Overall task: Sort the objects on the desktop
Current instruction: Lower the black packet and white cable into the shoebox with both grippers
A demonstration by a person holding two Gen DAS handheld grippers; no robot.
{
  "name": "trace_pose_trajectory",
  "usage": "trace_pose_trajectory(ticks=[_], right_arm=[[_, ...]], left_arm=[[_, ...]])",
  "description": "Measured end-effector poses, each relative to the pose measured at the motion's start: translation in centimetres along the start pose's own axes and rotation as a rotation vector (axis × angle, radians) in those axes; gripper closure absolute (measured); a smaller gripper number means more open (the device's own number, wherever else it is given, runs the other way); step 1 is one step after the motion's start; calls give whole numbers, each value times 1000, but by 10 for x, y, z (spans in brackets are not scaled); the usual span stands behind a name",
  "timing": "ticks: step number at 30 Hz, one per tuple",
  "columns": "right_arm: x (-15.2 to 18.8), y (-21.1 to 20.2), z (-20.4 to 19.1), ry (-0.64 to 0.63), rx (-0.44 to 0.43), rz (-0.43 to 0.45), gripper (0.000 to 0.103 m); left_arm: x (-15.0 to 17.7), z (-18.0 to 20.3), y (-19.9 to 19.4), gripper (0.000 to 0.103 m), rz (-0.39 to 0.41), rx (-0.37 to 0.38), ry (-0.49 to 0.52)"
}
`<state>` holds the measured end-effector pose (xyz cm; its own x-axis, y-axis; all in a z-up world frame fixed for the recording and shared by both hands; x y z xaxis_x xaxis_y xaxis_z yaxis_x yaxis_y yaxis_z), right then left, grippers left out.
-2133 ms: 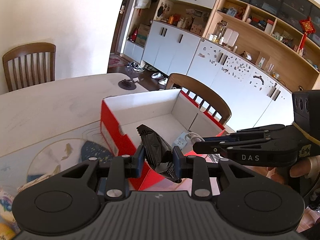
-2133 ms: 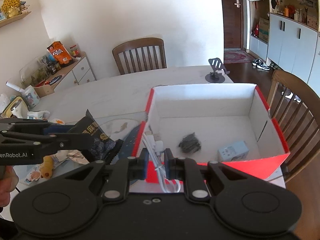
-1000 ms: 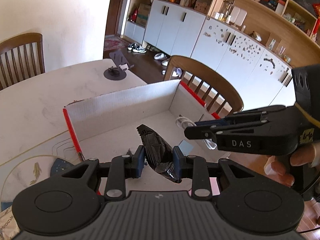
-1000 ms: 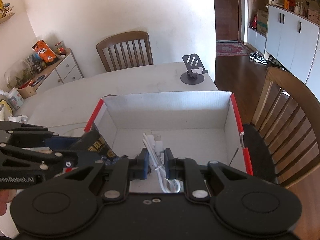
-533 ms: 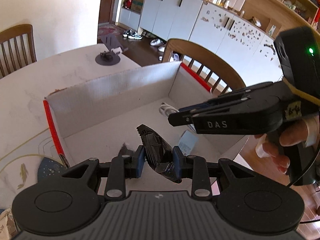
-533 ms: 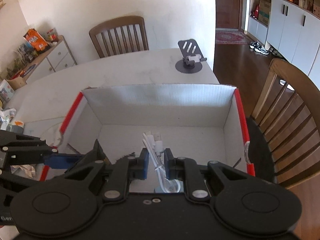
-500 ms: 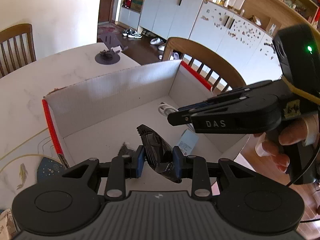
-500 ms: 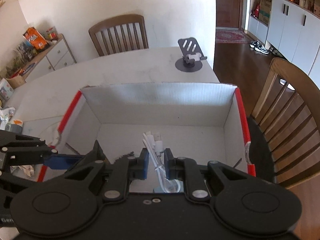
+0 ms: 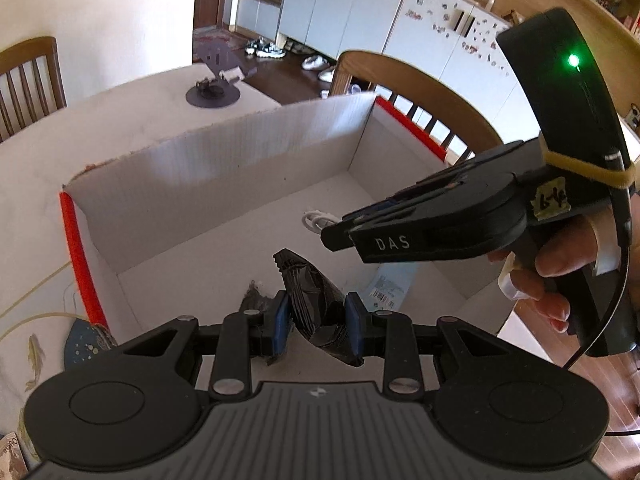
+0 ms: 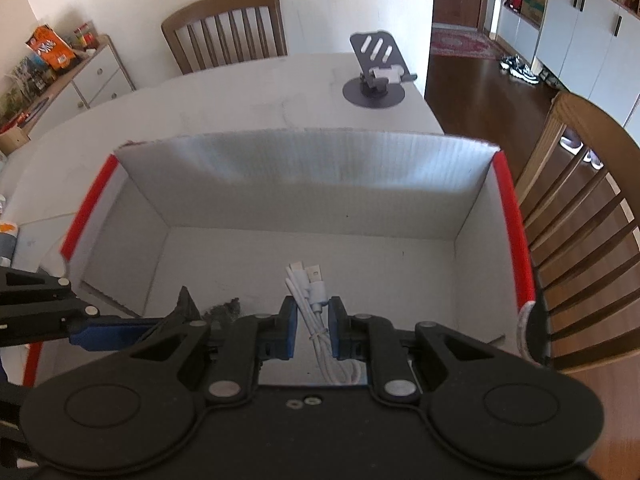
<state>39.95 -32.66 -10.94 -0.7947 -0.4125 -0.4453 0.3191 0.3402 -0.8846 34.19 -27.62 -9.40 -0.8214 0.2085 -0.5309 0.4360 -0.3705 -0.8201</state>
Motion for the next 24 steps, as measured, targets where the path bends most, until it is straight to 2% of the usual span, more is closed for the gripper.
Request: trace_pose_trajectory(ticks=[24], right_arm=[[0, 36, -4, -18, -16, -129, 88]], left_arm=[[18, -2, 21, 75, -125, 2, -6]])
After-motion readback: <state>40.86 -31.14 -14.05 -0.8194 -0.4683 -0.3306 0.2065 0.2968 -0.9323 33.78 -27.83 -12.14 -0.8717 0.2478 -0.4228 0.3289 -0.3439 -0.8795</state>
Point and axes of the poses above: each gripper's, at about its wrist camera, not at the fingertips, and y roughly the way its jaws point, z to its right, x to its underside, the point moved 5 cm from there along y, roughly the way its jaws point, and after that the axes turned 2 degrees about -z, right-handed, at the moved point
